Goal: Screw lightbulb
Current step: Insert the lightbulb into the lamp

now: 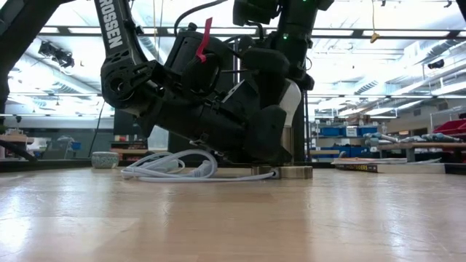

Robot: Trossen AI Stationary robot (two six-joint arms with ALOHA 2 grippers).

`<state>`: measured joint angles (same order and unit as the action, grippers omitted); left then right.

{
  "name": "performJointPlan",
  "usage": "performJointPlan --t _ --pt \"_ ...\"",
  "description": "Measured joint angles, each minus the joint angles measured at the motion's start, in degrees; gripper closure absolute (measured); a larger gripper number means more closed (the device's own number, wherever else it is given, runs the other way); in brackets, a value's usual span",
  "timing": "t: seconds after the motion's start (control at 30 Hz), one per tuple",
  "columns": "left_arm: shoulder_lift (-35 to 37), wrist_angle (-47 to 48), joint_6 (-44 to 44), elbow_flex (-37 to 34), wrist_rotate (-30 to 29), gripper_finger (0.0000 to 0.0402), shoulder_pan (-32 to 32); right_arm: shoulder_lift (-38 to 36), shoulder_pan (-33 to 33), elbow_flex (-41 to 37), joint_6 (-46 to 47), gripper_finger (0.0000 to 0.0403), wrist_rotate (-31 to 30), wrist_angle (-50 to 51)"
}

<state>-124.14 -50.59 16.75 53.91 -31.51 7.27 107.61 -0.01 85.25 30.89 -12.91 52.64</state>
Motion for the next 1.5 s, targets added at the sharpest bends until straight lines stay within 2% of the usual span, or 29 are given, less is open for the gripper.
performJointPlan --t 0.23,0.57,0.77,1.03,1.23,1.5 --pt "0.0 -0.5 -0.1 0.0 -0.1 0.0208 0.0 0.0 0.2 0.0 8.5 0.0135 -0.1 -0.1" --pt "0.0 -0.7 -0.9 0.0 0.0 0.0208 -0.1 0.0 0.3 0.0 8.1 0.0127 0.9 -0.3" --pt "0.0 -0.7 -1.3 0.0 0.0 0.0208 -0.1 0.0 0.1 0.0 6.4 0.0095 4.0 -0.8" --pt "0.0 -0.7 -1.4 0.0 -0.1 0.0208 -0.1 0.0 0.0 0.0 5.1 0.0009 2.2 -0.1" --pt "0.0 -0.6 -1.4 0.0 0.1 0.0208 -0.1 -0.1 0.0 0.9 3.6 0.0016 2.1 0.9" --pt "0.0 -0.3 -1.4 0.1 0.1 0.0208 -0.1 -0.7 0.1 2.4 3.0 0.0006 1.8 2.6"
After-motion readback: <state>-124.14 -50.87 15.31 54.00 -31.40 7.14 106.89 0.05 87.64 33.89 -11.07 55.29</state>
